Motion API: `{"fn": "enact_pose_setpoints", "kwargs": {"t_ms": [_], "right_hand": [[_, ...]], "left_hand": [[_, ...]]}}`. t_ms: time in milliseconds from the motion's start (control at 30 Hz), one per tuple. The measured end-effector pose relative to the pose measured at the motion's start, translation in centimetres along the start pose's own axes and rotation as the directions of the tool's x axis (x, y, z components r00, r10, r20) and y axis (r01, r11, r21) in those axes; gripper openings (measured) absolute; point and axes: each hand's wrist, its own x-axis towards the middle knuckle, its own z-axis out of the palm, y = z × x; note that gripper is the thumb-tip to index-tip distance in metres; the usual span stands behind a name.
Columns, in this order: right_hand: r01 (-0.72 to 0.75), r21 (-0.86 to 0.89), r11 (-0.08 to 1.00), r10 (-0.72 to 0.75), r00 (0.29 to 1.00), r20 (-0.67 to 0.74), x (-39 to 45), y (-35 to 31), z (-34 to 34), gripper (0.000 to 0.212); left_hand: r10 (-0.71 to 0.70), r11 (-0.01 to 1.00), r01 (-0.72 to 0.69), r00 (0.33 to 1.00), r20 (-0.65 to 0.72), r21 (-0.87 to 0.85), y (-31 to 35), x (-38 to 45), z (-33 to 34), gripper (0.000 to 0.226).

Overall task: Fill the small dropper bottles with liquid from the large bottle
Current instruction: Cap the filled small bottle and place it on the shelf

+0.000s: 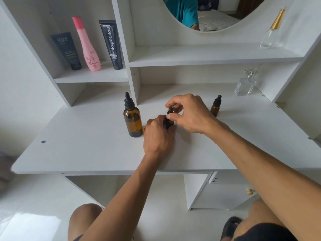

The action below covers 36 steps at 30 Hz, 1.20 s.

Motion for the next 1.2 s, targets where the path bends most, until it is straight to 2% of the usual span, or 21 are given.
{"fn": "enact_pose_setpoints", "kwargs": {"t_ms": [167,367,567,700,900,1100,1200], "right_hand": [[-0.006,0.003,1.000,0.006,0.999,0.048,0.0,0.4,-0.1,0.029],[-0.018,-0.003,1.000,0.018,0.999,-0.027,-0.3,0.6,0.7,0.022],[-0.038,0.038,0.999,0.038,0.999,-0.001,-0.9,1.2,1.2,0.021],[-0.049,0.108,0.993,0.064,0.988,-0.142,-1.5,1.2,0.5,0.020],[0.077,0.169,0.983,-0.012,0.934,-0.357,0.0,-1.5,-2.8,0.023],[0.209,0.134,0.969,-0.118,0.863,-0.492,6.0,-5.1,-5.0,0.024],[0.223,0.125,0.967,-0.127,0.845,-0.520,9.9,-6.2,-4.9,0.022]], "left_hand": [[-0.009,1.000,0.009,1.000,0.009,0.011,0.1,0.0,-0.1,0.017],[-0.038,0.999,0.038,0.999,0.015,0.008,0.2,0.0,-0.2,0.021],[-0.024,0.999,0.021,0.998,0.063,0.037,0.6,-0.2,-0.6,0.025],[-0.014,0.992,0.001,0.994,0.110,0.125,0.3,-0.6,-1.1,0.049],[0.037,0.956,-0.096,0.976,0.214,0.276,1.0,0.7,-0.8,0.053],[0.063,0.897,-0.170,0.963,0.262,0.409,0.4,2.9,0.7,0.027],[0.031,0.875,-0.179,0.948,0.316,0.450,-0.3,3.6,1.3,0.043]]}}
